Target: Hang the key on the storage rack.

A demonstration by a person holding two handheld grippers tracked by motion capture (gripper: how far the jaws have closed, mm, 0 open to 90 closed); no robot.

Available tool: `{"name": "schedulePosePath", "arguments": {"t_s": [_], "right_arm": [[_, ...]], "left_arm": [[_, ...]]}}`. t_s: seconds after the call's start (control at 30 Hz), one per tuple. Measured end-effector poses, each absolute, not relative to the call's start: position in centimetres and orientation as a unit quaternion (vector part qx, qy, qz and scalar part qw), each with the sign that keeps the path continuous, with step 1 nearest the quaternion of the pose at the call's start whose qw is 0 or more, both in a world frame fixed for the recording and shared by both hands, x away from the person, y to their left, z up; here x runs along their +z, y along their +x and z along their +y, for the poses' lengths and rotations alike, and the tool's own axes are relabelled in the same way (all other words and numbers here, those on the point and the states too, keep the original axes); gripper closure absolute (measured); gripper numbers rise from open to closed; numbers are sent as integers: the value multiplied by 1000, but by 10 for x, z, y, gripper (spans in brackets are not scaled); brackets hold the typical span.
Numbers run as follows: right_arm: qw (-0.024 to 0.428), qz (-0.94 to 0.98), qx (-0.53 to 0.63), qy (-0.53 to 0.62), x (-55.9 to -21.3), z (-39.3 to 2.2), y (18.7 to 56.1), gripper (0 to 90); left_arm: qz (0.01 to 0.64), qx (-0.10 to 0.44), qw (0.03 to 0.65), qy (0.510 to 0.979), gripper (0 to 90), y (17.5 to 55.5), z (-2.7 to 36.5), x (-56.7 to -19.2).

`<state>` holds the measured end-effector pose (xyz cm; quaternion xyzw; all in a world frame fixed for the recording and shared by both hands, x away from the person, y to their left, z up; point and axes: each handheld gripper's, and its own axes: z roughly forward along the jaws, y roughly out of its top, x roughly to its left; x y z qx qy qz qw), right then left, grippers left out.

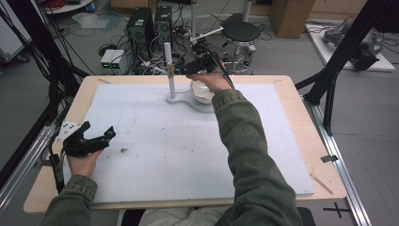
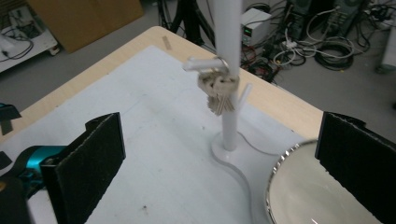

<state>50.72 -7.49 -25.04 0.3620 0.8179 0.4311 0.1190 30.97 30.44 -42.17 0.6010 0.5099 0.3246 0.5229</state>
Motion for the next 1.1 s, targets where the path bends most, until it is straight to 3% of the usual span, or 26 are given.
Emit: {"name": "schedulePosePath", "arguments": {"t_s": [1.1], "right_arm": [[145,791,454,383,-271,-165,458,5]], "left_arm": [[510,311,530,602,19,310,304,-422]]}}
